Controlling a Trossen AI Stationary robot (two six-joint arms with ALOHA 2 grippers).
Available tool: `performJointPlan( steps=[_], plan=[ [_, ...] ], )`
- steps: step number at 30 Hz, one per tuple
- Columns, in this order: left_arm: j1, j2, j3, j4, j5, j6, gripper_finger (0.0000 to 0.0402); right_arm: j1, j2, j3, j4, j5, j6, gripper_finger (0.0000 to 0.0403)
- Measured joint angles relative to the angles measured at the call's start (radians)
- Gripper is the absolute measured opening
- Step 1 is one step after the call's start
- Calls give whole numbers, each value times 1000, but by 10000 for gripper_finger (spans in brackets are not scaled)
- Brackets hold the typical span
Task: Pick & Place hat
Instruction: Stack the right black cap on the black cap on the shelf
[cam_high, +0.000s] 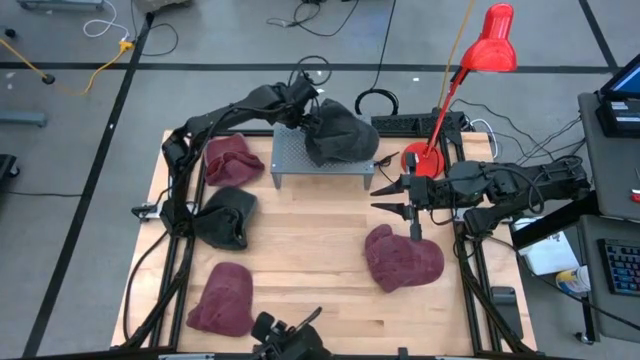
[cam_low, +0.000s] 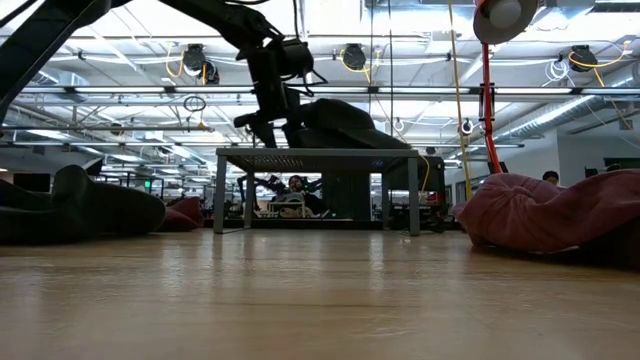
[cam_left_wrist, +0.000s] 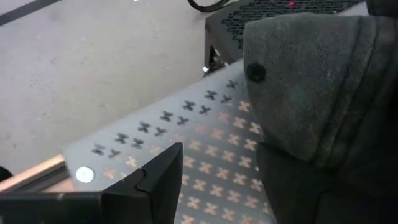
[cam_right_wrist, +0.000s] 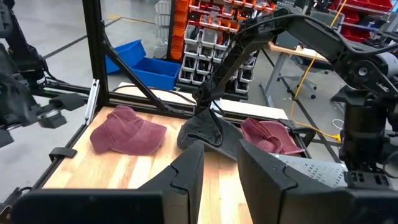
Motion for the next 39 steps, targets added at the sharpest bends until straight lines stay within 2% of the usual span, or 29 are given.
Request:
performJointPlan(
  steps=[15, 21, 24, 32, 34, 39],
  plan=[
    [-32, 0, 0, 66, 28, -21, 167, 0, 0, 0, -2, 0, -11, 89],
    [-32, 0, 0, 115, 117, -17, 157, 0, 0, 0, -2, 0, -11, 89],
    [-32, 0, 0, 125, 130, -18, 158, 0, 0, 0, -2, 0, -11, 89],
    [-32, 0, 0, 67, 92, -19, 169, 0, 0, 0, -2, -4, 21, 89],
    [-30, 0, 0, 38, 65, -21, 166, 0, 0, 0, -2, -4, 34, 89],
    [-24, 0, 0, -32, 75, -22, 152, 0, 0, 0, -3, -3, 37, 89]
  ],
)
